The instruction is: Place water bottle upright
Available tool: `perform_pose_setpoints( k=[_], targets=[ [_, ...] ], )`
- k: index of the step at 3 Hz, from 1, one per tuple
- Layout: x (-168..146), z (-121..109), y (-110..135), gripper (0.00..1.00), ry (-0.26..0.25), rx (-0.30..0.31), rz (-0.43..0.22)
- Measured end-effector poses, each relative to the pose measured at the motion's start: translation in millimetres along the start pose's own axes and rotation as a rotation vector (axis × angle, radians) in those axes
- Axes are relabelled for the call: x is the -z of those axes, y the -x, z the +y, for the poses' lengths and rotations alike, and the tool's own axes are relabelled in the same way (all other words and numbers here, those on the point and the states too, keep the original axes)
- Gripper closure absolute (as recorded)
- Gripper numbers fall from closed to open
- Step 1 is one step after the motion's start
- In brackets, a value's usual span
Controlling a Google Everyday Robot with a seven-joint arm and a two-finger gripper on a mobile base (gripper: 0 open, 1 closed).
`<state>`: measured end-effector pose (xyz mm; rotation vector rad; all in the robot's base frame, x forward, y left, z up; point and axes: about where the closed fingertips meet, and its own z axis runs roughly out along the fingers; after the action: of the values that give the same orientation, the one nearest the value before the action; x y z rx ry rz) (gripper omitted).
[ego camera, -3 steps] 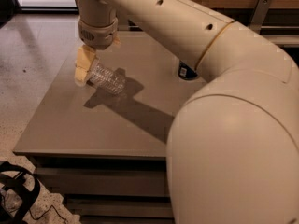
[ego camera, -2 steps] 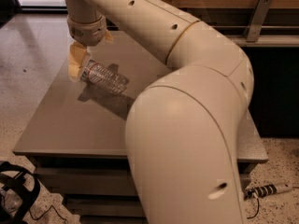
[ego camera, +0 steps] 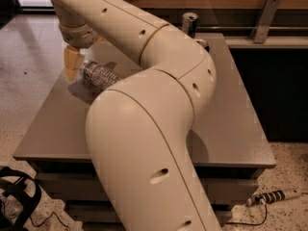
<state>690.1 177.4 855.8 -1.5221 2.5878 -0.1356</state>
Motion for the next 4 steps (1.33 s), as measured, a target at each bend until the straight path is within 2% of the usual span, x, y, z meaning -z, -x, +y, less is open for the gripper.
perform_pose_setpoints(
  k=[1, 2, 3, 4],
  targets=[
    [1.6, -9.9, -3.5, 0.0, -0.024, -0.102, 0.013],
    [9.2, -13.6, -12.4, 0.0, -0.024, -0.179, 0.008],
    [12.4, -11.2, -19.2, 0.0, -0.002, -0.226, 0.003],
    [10.6, -1.7, -19.9, 0.0, 0.027, -0.231, 0.007]
  ],
)
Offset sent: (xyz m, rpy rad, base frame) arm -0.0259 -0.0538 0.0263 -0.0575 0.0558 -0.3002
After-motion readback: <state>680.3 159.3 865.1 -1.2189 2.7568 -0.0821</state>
